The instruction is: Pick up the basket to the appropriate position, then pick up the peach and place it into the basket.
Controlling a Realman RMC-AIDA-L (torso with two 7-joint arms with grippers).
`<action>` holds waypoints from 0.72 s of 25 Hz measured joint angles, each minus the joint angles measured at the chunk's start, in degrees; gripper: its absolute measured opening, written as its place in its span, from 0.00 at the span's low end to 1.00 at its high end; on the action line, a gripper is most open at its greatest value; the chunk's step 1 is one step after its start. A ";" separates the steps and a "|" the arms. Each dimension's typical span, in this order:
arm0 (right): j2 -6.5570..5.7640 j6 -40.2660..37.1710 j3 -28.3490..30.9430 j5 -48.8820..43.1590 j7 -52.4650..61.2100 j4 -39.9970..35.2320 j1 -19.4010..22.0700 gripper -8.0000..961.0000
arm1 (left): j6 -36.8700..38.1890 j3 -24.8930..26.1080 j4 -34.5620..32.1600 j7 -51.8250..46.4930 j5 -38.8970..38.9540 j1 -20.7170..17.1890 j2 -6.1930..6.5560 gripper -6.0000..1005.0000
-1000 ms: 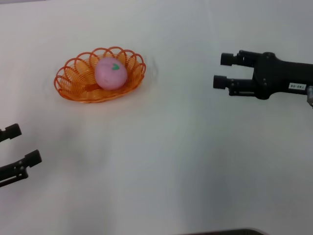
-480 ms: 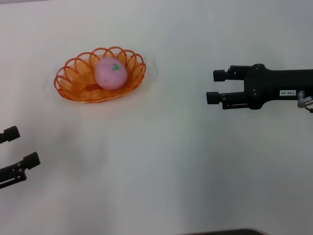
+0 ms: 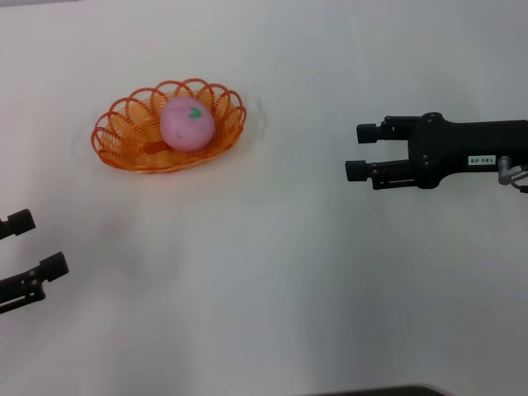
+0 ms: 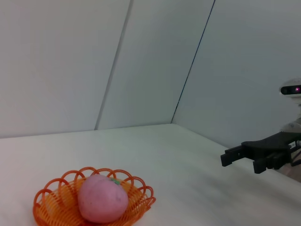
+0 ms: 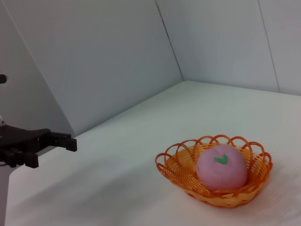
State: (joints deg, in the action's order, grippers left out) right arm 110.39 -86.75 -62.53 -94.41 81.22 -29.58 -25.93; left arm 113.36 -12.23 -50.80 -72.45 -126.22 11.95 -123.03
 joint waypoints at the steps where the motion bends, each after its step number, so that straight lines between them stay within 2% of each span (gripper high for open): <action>1: 0.00 0.00 0.01 -0.01 0.05 -0.01 -0.04 0.86 | 0.00 -0.02 0.00 -0.07 0.00 0.02 0.02 0.88; 18: 1.00 1.65 0.31 -2.17 0.73 -0.04 -1.33 0.86 | 0.01 0.01 0.03 -0.68 0.18 0.78 0.16 0.88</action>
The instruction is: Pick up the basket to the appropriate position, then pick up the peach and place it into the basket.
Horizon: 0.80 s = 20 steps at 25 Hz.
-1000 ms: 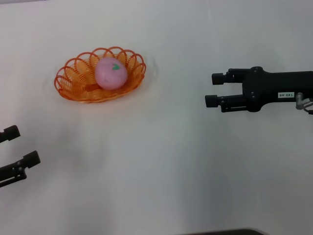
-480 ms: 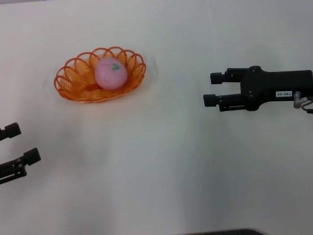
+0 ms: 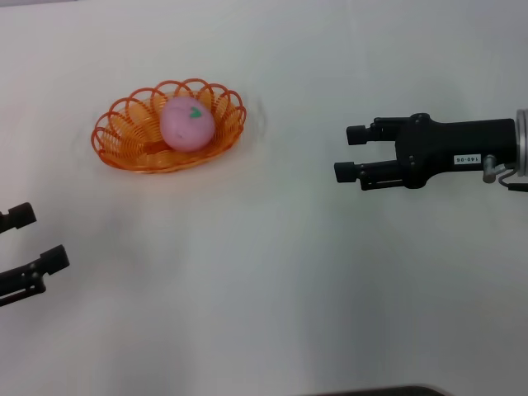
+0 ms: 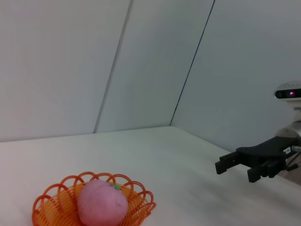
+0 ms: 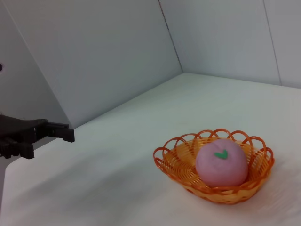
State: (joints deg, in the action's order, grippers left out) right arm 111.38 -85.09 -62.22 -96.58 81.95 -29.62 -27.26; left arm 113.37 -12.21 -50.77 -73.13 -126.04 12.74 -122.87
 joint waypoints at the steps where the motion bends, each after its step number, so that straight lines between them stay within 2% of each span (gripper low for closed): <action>1: 0.00 0.03 0.00 -0.01 0.03 0.00 -0.06 0.86 | 0.00 -0.01 0.02 0.00 0.04 0.03 0.00 0.88; 20: 0.17 1.46 0.00 -0.90 1.10 0.00 -0.69 0.86 | 0.10 0.00 -0.02 -0.22 0.16 0.41 0.00 0.88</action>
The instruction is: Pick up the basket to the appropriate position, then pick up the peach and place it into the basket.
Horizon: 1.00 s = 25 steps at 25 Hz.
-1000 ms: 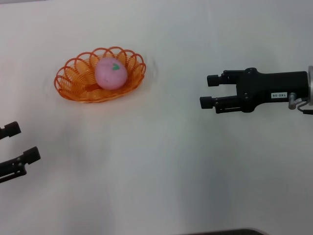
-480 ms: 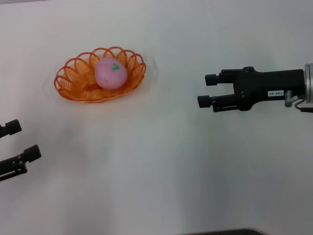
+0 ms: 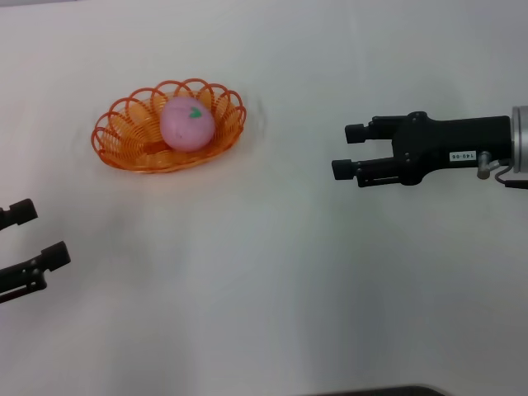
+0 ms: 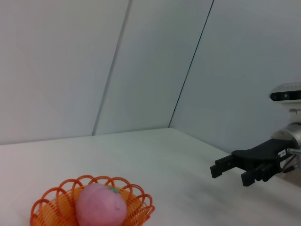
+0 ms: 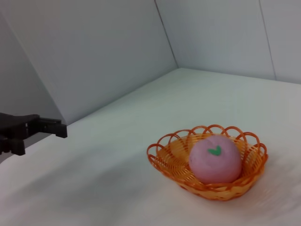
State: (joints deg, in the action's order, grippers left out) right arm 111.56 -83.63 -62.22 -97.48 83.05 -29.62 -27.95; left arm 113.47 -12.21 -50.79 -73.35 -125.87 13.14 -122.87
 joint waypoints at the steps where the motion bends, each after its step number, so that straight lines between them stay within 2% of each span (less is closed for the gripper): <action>1: 0.06 0.17 -0.02 0.00 0.00 0.00 -0.02 0.86 | 0.00 0.00 0.01 -0.07 -0.07 0.06 0.00 0.88; 20: 0.35 1.36 -0.50 -0.47 0.48 0.11 -1.22 0.86 | 0.09 -0.10 -0.02 -0.57 -0.34 0.57 0.18 0.88; 25: 0.74 1.53 -0.16 -2.26 1.12 0.02 -1.56 0.86 | 0.09 -0.09 0.13 -0.57 -0.34 0.67 0.17 0.88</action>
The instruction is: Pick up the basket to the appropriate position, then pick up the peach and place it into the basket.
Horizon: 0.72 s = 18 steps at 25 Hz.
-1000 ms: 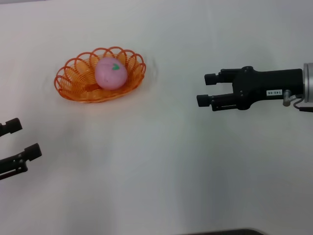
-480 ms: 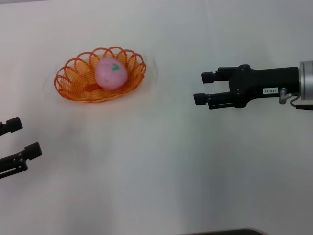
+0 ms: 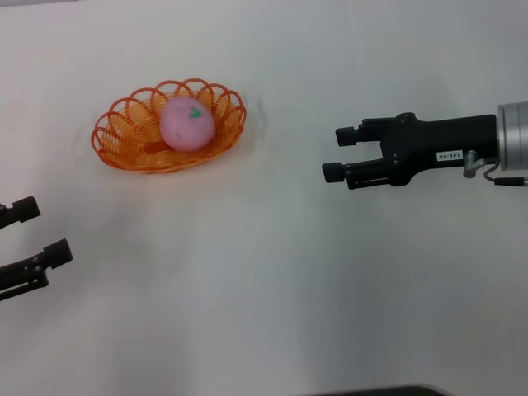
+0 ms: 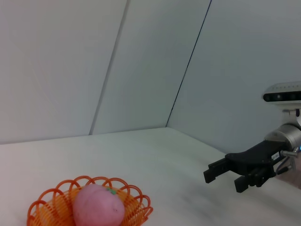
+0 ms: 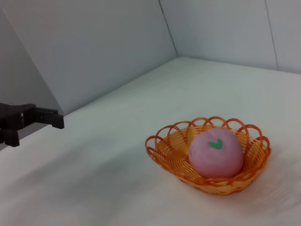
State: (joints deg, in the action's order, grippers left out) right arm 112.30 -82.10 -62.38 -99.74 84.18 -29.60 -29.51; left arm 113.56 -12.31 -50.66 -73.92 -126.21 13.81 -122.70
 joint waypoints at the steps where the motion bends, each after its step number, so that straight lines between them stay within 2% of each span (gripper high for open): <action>1: 0.06 0.02 0.01 -0.05 0.00 0.00 -0.01 0.86 | 0.00 0.00 0.01 0.00 0.00 0.02 0.00 0.88; 13: 0.05 -1.38 0.03 -0.50 0.45 -0.02 0.13 0.86 | -0.01 0.00 0.23 0.00 0.01 0.04 0.00 0.88; 18: -0.89 -4.64 0.78 -0.68 0.42 -0.27 1.23 0.86 | -0.16 0.01 0.23 0.00 0.00 -0.12 0.00 0.88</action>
State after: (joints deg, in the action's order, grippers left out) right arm 111.41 -86.75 -61.60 -100.42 84.59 -29.87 -28.28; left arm 113.40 -12.30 -50.43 -73.92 -126.21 13.69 -122.70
